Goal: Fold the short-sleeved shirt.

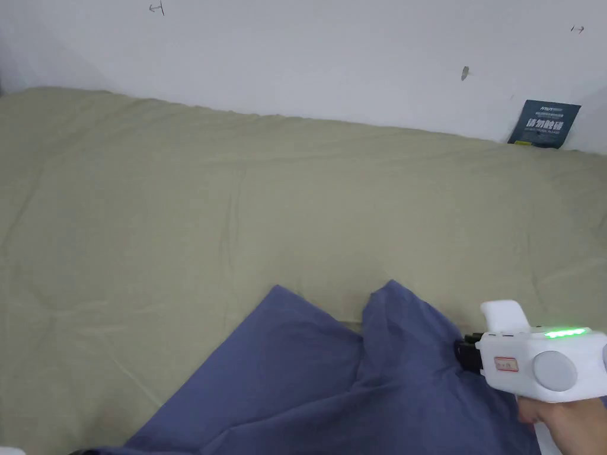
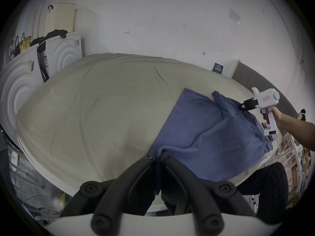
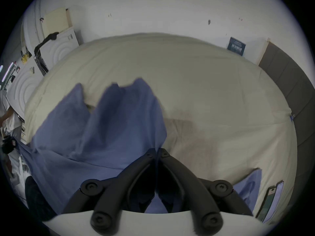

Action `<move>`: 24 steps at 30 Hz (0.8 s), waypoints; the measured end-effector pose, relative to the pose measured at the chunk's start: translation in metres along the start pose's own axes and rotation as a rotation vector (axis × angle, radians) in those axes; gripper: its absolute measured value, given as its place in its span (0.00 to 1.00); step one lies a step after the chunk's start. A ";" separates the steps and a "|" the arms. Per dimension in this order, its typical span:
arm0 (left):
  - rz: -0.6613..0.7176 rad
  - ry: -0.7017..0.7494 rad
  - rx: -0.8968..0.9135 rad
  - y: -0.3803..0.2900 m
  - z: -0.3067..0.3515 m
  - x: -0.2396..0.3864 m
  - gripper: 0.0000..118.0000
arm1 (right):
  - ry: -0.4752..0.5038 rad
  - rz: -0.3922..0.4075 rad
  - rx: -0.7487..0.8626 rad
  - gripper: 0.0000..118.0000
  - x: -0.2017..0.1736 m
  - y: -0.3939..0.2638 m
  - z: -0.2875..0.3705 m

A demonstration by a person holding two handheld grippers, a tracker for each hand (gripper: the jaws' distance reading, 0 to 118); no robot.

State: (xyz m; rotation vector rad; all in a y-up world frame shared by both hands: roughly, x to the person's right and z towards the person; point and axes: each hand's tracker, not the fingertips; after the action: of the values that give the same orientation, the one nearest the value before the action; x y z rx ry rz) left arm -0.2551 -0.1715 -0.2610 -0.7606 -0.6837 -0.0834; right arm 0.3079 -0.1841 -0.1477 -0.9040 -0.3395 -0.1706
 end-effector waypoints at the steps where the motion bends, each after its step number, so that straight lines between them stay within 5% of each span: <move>1: 0.003 0.002 0.017 0.006 0.001 0.000 0.00 | 0.025 -0.033 0.026 0.02 0.006 0.010 0.017; 14: -0.009 -0.157 0.361 0.214 0.078 0.033 0.00 | -0.010 -0.035 0.491 0.02 0.038 0.137 0.327; 19: -0.020 -0.173 0.453 0.308 0.095 0.057 0.00 | -0.071 -0.017 0.629 0.02 0.061 0.203 0.392; 24: -0.051 -0.068 0.534 0.395 0.103 0.078 0.00 | -0.072 -0.098 0.740 0.02 0.083 0.263 0.418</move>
State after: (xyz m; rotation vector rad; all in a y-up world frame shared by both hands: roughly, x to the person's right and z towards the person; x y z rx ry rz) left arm -0.1283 0.1983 -0.4006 -0.2334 -0.7477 0.0779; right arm 0.3700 0.3070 -0.0737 -0.1618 -0.4716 -0.0891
